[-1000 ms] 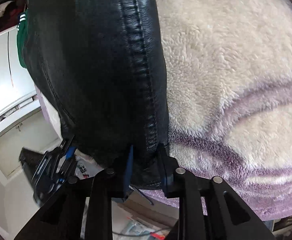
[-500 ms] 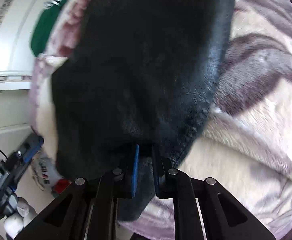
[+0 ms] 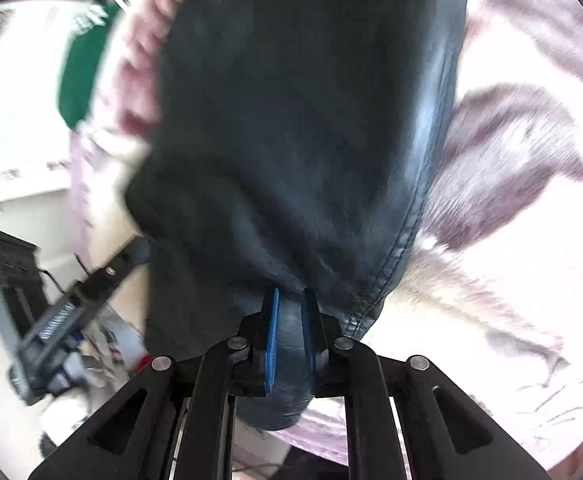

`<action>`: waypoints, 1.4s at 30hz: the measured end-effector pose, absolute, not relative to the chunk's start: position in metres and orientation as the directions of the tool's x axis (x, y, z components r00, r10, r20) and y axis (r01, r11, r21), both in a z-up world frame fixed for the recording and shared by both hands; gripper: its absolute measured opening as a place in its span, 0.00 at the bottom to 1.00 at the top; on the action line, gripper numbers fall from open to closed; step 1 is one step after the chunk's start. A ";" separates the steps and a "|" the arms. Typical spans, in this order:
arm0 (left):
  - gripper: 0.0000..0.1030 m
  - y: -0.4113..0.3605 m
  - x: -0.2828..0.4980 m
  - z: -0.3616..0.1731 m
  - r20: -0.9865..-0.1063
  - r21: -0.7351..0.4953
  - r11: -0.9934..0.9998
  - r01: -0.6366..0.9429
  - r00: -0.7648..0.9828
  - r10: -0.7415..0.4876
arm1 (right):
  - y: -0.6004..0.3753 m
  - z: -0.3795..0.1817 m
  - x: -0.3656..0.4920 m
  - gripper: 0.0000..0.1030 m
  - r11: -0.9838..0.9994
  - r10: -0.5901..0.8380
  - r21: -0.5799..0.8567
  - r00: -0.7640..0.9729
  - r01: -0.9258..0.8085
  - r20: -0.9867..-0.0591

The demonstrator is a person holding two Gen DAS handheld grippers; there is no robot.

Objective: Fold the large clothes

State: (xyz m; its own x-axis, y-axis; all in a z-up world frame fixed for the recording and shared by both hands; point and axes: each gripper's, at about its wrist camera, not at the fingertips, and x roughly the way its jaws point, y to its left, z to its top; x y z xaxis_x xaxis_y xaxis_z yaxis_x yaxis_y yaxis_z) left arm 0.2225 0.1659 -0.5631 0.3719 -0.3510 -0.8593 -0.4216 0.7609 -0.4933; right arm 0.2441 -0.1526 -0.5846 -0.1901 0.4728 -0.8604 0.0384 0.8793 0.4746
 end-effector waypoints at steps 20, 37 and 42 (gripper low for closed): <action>0.01 0.098 0.295 -0.596 -0.847 -0.526 0.765 -0.372 0.306 -0.435 | -0.327 -0.662 0.330 0.75 0.669 0.708 0.685 0.032 0.287 -0.705; 0.02 0.115 0.265 -0.635 -0.793 -0.608 0.636 -0.476 0.316 -0.521 | -0.234 -0.731 0.404 0.39 0.399 0.913 0.911 -0.130 0.101 -0.386; 0.03 0.119 0.269 -0.659 -0.769 -0.634 0.581 -0.510 0.335 -0.545 | -0.202 -0.743 0.412 0.40 0.477 0.873 0.874 -0.168 0.092 -0.458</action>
State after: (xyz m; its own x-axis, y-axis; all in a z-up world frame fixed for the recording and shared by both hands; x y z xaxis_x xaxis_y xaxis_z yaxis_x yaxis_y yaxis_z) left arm 0.2694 0.1193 -0.6589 0.3347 -0.5450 -0.7688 -0.5098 0.5814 -0.6341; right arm 0.4120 -0.2025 -0.7428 -0.1680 0.8727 -0.4584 0.0922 0.4769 0.8741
